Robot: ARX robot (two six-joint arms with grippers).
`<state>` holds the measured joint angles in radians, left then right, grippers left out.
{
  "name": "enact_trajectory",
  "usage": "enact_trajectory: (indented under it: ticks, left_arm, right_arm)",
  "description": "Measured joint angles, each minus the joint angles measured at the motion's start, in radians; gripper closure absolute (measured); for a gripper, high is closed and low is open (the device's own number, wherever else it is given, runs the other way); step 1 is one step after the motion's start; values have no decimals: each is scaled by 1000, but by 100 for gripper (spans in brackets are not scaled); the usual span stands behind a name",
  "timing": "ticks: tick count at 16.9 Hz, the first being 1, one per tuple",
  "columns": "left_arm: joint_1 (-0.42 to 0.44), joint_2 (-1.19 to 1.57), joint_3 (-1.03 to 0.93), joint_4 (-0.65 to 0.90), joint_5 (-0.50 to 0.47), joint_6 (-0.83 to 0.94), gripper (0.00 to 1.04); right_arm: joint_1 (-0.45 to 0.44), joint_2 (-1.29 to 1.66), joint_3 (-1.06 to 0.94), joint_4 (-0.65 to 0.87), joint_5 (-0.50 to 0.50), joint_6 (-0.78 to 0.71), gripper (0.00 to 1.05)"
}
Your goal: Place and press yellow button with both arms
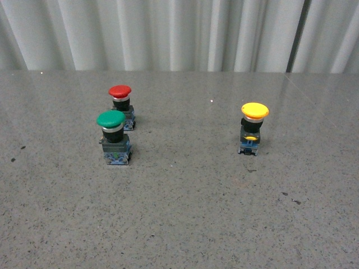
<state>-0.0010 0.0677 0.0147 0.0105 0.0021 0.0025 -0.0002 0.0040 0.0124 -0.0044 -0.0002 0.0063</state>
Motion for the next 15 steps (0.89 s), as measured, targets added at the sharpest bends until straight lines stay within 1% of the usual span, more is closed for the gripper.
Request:
enact_trajectory:
  ticks: [1,2,4,7,8,9,10,14,15]
  left_arm:
    - [0,-48,0,-25,-2,0,103]
    - [-1,-57,3,7,-2,0,103]
    - [1,-57,0,-21,-5,0,103]
    - [1,-58,0,-14,-2,0,103]
    - [1,-58,0,-15,-3,-2,102]
    - [1,-58,0,-15,-3,-2,89]
    - [1,-58,0,-15,-2,-2,80]
    - [1,-58,0,-15,-3,-2,37]
    - [1,-58,0,-15,-2,-2,30]
  right_arm:
    - [0,0,0,0,0,0,7]
    - [0,0,0,0,0,0,7]
    - [0,0,0,1,0,0,7]
    - [0,0,0,0,0,0,7]
    - [0,0,0,0,0,0,7]
    - [0,0,0,0,0,0,7]
    - [0,0,0,0,0,0,7]
    - [0,0,0,0,0,0,7]
    - [0,0,0,0,0,0,7]
